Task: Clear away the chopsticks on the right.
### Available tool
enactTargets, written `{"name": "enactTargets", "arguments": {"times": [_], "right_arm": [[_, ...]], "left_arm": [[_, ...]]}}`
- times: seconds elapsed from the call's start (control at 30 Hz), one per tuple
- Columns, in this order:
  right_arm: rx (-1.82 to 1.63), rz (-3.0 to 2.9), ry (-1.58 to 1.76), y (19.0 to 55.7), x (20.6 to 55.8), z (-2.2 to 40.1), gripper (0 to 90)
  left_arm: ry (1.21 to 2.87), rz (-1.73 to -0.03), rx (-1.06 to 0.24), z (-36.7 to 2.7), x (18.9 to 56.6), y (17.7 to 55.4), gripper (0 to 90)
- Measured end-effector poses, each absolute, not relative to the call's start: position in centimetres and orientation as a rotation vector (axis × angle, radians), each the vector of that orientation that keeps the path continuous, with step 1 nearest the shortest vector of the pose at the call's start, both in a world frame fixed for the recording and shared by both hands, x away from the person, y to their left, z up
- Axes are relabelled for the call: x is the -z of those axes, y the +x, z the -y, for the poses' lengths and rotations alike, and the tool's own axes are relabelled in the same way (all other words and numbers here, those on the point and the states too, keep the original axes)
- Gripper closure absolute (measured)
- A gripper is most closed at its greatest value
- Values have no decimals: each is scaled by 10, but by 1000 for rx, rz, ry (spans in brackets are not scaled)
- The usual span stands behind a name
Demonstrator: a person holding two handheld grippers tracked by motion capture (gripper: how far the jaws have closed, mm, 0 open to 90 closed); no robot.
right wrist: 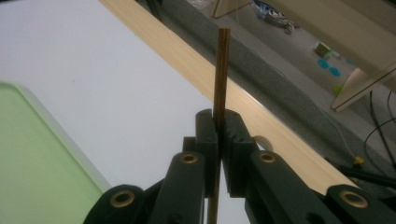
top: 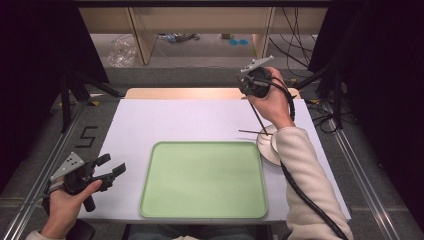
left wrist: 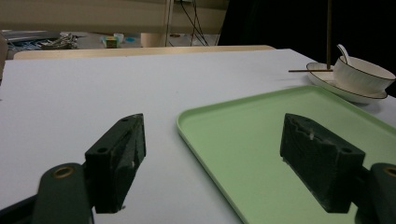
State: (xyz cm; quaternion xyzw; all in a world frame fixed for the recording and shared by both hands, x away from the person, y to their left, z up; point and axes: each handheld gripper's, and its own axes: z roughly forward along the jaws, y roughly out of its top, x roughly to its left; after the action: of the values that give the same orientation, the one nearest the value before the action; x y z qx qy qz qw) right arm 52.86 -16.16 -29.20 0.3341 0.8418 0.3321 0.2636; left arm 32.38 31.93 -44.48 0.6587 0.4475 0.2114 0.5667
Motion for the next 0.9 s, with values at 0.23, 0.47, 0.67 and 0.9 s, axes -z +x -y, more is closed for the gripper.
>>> {"name": "enactTargets", "arguments": {"times": [0.23, 0.47, 0.67, 0.9], "right_arm": [[-925, -2256, 1119, 525, 285, 163, 876], [-890, -2241, 1378, 520, 289, 166, 876], [-823, -2259, 1559, 513, 295, 170, 876], [-706, -2280, 1761, 504, 313, 170, 876]], "left_arm": [[1548, -1053, -496, -319, 445, 324, 223], [1548, -1054, -496, -319, 445, 324, 223], [1547, -1054, -496, -319, 445, 324, 223], [1546, -1055, -492, -318, 445, 324, 223]]}}
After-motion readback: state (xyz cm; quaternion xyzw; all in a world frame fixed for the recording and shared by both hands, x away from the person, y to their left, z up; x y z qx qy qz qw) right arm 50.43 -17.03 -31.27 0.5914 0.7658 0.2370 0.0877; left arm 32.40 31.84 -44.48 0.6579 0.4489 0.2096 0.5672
